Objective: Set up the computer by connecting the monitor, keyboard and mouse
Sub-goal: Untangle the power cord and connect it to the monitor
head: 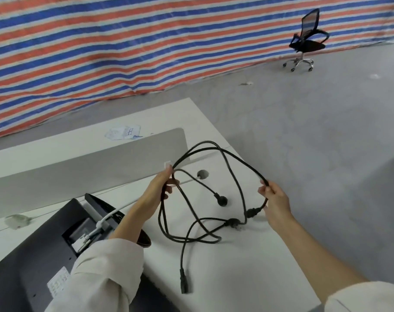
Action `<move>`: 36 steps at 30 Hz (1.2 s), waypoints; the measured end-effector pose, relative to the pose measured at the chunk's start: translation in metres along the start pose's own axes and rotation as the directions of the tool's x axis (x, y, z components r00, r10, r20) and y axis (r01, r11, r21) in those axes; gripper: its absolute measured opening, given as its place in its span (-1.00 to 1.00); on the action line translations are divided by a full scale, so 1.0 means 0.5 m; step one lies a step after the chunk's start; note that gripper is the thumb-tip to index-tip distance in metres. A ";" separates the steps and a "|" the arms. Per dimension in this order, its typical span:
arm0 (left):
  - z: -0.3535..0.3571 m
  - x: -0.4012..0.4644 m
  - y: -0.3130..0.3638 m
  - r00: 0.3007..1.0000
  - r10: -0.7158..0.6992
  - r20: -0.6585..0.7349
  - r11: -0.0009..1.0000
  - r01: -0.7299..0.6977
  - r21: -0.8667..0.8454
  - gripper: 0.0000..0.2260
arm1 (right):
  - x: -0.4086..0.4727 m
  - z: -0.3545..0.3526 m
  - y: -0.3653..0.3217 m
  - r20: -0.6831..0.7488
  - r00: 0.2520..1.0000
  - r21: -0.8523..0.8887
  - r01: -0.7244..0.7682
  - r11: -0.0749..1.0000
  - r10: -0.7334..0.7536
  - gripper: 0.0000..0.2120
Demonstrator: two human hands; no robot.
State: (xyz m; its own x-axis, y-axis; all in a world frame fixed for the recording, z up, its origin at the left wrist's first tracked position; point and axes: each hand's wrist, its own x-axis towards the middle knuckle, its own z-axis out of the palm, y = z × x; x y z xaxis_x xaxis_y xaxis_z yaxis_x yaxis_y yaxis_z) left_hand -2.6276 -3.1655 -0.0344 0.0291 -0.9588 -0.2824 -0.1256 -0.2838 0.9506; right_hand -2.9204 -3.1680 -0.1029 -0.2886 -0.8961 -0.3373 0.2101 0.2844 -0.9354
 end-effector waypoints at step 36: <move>-0.031 -0.112 0.172 0.963 0.269 -0.029 0.875 -0.232 0.426 -0.85 | -0.106 0.079 -0.036 0.217 0.965 -0.765 0.264 0.587 -0.151 -0.67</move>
State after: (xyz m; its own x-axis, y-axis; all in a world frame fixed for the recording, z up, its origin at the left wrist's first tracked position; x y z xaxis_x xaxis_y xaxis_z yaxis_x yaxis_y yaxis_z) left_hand -2.6247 -3.1363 0.0653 0.0230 -0.9997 -0.0120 -0.5385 -0.0225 0.8423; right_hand -2.8721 -3.1391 -0.0641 -0.1077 -0.9810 -0.1614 -0.6677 0.1916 -0.7194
